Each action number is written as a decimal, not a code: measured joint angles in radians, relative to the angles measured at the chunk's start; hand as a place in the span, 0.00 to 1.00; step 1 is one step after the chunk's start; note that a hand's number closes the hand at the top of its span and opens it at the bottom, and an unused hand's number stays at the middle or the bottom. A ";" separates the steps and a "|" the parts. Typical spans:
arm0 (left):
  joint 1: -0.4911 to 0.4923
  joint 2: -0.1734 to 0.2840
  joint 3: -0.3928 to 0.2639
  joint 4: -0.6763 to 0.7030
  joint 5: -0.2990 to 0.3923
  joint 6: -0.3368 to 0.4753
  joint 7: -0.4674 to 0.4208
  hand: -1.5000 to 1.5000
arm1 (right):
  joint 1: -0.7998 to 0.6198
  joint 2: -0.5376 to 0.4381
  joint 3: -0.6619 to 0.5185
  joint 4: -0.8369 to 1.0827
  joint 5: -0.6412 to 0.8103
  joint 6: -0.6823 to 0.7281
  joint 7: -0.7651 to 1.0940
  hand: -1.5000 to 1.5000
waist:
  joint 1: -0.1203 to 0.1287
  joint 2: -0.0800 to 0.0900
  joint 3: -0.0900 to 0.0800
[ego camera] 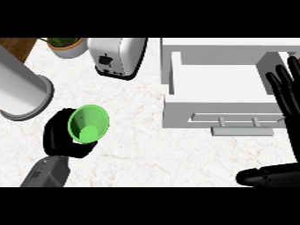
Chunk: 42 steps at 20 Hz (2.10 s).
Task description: Pick up the cup, place it into the drawer and close the drawer
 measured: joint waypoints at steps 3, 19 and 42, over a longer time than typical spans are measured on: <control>-0.013 0.005 -0.031 -0.088 -0.016 -0.003 0.063 1.00 | 0.001 0.002 -0.003 0.011 -0.002 0.002 -0.007 0.00 | 0.000 0.000 0.000; -0.184 -0.054 -0.084 -0.548 -0.059 0.210 0.538 1.00 | 0.016 0.013 0.010 0.012 0.022 -0.001 -0.019 0.00 | -0.005 0.001 0.000; -0.721 -0.180 -0.058 -0.229 -0.238 0.403 0.790 1.00 | 0.039 -0.005 -0.028 0.028 -0.008 0.032 -0.054 0.00 | -0.018 0.004 0.000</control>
